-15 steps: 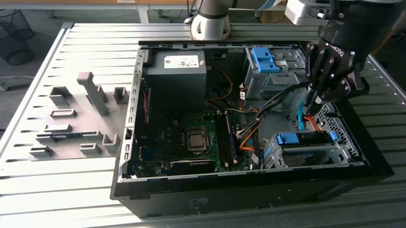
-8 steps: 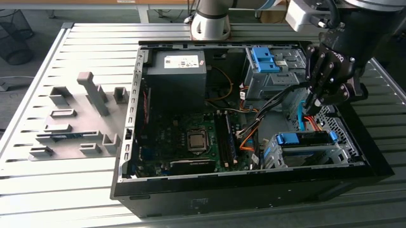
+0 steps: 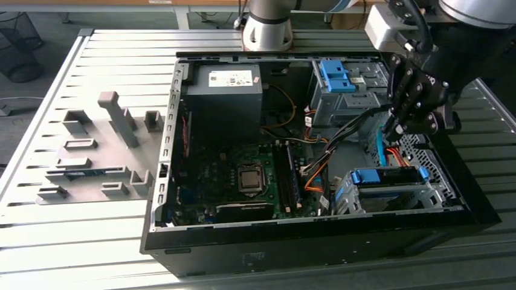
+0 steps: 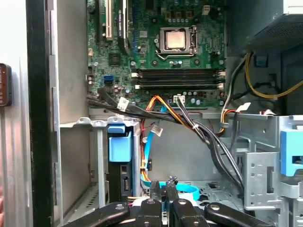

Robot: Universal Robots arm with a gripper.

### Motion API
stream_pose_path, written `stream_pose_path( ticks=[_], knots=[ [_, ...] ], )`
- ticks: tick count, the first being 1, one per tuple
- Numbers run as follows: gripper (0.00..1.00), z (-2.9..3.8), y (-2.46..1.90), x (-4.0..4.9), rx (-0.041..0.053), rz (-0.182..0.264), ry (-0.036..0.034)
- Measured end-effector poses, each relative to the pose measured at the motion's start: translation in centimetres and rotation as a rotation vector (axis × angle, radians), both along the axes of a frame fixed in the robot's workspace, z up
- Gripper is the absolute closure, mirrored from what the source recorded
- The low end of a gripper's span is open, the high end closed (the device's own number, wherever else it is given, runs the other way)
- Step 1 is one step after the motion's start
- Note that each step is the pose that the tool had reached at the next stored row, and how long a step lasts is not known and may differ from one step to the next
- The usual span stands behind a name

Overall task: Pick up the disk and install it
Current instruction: 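Insert the second disk wire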

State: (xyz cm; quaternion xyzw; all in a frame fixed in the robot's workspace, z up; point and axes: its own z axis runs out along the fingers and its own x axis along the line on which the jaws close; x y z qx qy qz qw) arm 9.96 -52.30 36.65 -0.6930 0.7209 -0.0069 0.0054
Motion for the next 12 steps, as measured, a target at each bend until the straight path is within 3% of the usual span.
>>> stream_pose_path(
  ticks=[6, 12],
  knots=[
    [0.84, -0.53, -1.76, -0.05, 0.0036, 0.001, -0.0084],
    [0.84, -1.09, -2.17, -0.14, 0.0039, 0.002, -0.0231]
  ],
)
